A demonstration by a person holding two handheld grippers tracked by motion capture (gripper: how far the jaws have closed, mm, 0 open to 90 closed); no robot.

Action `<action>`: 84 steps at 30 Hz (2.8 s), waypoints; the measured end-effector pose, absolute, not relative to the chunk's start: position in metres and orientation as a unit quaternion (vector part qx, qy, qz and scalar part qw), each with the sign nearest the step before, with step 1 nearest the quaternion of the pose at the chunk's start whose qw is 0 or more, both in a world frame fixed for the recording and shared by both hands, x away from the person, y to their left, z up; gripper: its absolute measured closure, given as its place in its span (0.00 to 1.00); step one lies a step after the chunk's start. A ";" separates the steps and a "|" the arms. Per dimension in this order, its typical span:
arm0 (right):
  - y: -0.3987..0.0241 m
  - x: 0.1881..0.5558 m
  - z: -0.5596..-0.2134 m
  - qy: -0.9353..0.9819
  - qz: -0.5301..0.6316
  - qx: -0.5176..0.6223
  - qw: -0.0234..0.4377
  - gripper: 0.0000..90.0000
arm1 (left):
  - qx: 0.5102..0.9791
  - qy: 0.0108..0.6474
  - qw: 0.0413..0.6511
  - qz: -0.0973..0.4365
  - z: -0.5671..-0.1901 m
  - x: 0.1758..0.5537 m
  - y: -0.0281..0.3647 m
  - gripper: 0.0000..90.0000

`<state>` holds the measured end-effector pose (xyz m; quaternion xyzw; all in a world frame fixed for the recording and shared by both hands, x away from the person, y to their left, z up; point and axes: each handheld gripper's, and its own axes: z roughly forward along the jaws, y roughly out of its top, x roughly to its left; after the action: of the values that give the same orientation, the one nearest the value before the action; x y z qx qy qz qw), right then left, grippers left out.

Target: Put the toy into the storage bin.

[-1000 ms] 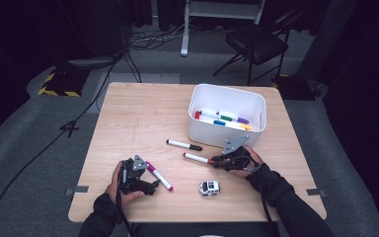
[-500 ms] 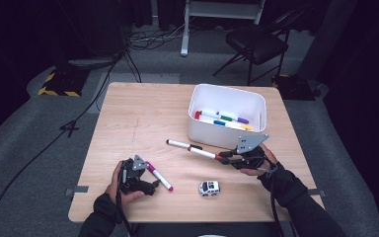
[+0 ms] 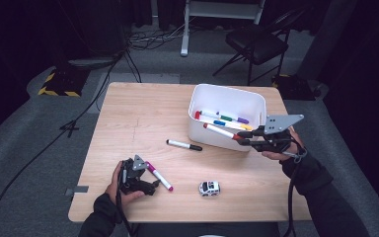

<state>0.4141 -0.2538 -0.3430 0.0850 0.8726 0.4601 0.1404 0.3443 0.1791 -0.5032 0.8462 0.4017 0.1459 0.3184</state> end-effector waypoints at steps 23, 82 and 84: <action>-0.277 0.493 -0.336 0.874 0.428 0.172 0.151 0.84 | 0.846 0.402 0.318 0.146 -0.503 0.344 0.179 0.01; -0.264 0.416 -0.347 0.837 0.505 0.111 0.177 0.48 | 0.845 0.406 0.319 0.138 -0.503 0.344 0.178 0.01; -0.255 0.409 -0.355 0.840 0.503 0.098 0.175 0.46 | 0.845 0.407 0.319 0.137 -0.503 0.344 0.177 0.01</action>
<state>0.4090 -0.2553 -0.3546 0.0980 0.8404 0.5034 0.1754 0.3439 0.1775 -0.5034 0.8447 0.4072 0.1372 0.3193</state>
